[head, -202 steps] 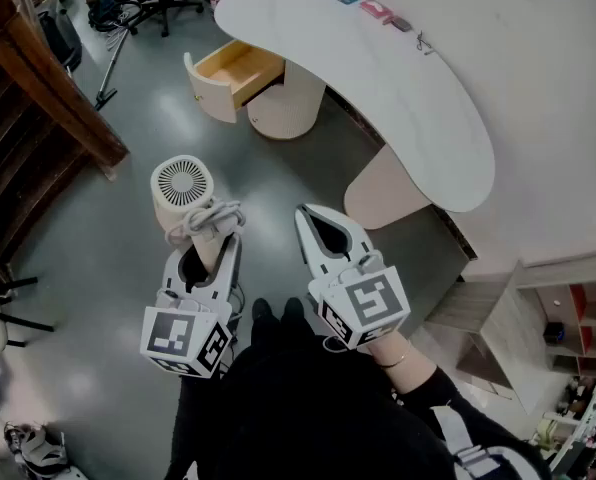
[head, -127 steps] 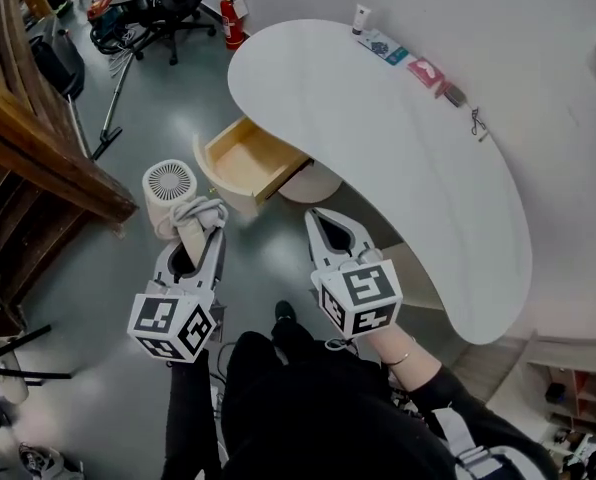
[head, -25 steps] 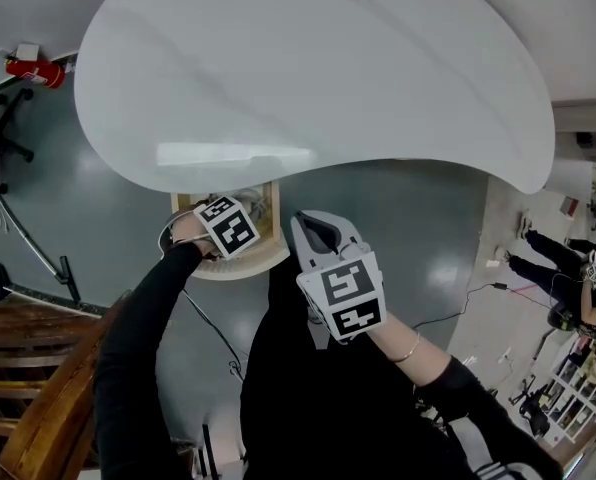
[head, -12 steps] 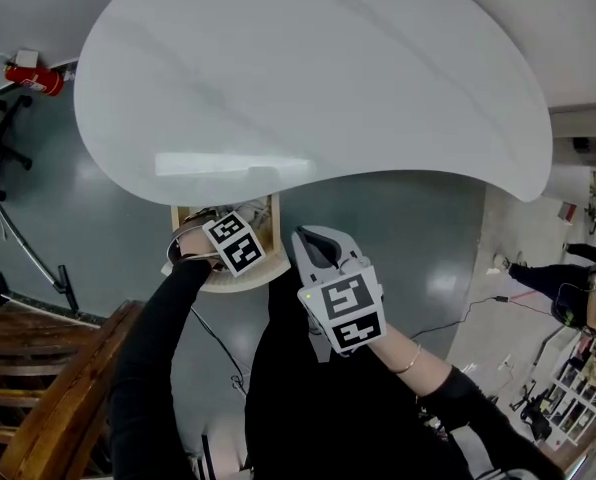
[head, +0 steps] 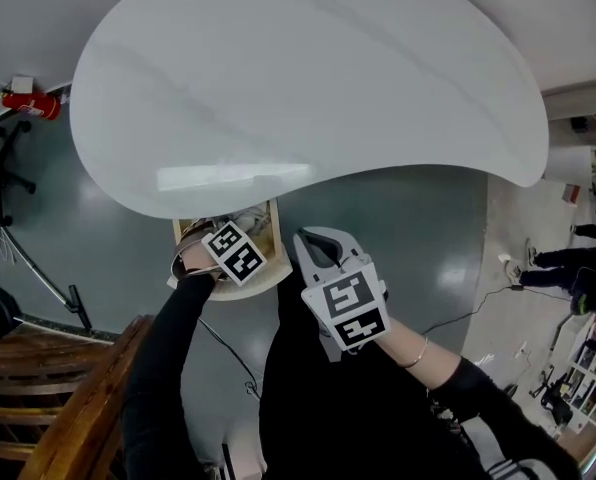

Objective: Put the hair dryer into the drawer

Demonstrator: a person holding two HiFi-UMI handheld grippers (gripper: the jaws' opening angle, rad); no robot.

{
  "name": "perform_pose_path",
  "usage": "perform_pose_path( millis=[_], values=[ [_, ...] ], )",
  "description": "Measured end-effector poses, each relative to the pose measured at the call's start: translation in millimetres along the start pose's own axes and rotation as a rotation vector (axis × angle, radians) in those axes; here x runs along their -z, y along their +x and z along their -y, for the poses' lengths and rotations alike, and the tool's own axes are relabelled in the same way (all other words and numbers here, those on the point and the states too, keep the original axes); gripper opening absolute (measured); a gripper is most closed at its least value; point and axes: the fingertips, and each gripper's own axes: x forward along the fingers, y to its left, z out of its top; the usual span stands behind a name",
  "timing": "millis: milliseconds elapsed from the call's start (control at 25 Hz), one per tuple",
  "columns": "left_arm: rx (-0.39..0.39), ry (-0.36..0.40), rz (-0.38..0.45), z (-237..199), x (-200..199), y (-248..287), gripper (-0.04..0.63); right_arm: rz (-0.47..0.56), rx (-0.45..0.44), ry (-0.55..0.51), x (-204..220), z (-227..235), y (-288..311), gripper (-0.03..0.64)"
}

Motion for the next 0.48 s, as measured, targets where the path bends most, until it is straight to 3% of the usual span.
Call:
perform_pose_path(
  millis=[280,480],
  values=[
    [-0.056,0.048,0.042,0,-7,-16,0.213,0.002,-0.006,-0.009,-3,1,-2,0.002],
    [-0.039,0.018,0.12,3,-20,-36,0.213,0.013,-0.011,-0.021,-7,2,-5,0.002]
  ],
)
